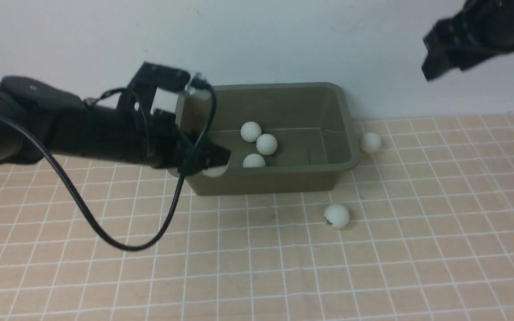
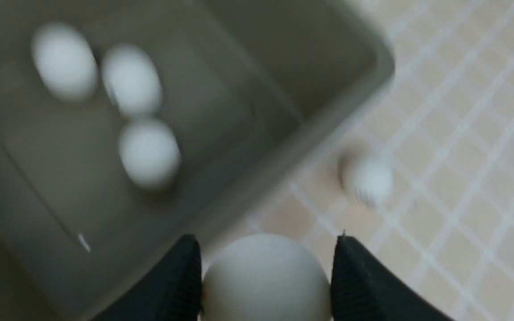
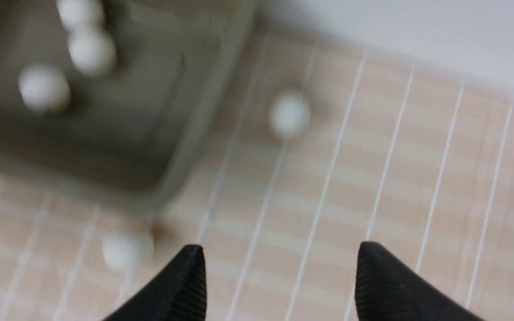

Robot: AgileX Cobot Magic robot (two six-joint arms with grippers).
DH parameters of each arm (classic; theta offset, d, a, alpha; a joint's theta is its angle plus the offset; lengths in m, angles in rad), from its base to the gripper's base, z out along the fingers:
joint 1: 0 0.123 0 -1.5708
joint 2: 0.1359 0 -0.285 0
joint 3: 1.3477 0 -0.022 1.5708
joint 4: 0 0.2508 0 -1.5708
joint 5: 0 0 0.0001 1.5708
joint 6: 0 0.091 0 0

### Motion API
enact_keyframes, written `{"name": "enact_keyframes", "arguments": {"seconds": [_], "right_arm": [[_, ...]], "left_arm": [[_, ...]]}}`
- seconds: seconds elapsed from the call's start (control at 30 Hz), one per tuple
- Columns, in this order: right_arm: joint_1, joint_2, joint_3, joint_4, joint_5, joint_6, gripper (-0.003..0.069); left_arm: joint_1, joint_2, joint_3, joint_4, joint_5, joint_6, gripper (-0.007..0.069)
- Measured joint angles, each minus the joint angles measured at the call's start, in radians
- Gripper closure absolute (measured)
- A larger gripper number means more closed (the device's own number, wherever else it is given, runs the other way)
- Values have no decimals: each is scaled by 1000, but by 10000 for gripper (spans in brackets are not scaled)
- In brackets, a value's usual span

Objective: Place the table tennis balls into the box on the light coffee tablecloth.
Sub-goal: 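Drop the ball into the bin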

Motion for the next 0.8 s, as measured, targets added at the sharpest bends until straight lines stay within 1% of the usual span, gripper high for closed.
{"name": "enact_keyframes", "arguments": {"seconds": [0.07,0.13,0.2,0.23,0.37,0.4,0.5,0.57,0.7,0.8], "right_arm": [[0,-36,138,9,-15,-9,248],[0,-78,262,43,-81,-33,248],[0,-108,373,88,-155,-63,248],[0,-110,384,92,-172,-72,248],[16,-127,583,202,-370,-178,248],[18,-127,597,206,-379,-189,248],[67,-127,669,234,-504,-268,248],[120,-126,705,240,-612,-314,248],[190,-92,712,252,-743,-333,248],[218,-60,712,256,-786,-336,248]], "left_arm": [[0,16,-59,0,-40,-24,326],[0,61,-130,1,-68,-50,326],[0,116,-187,1,-68,-63,326],[0,130,-200,1,-68,-63,326],[0,299,-349,8,-18,-70,326],[0,306,-356,8,-15,-71,326],[0,393,-442,11,-15,-75,326],[0,450,-509,15,-13,-87,326],[0,523,-595,69,-12,-111,326],[0,554,-627,120,-9,-139,326]]}}
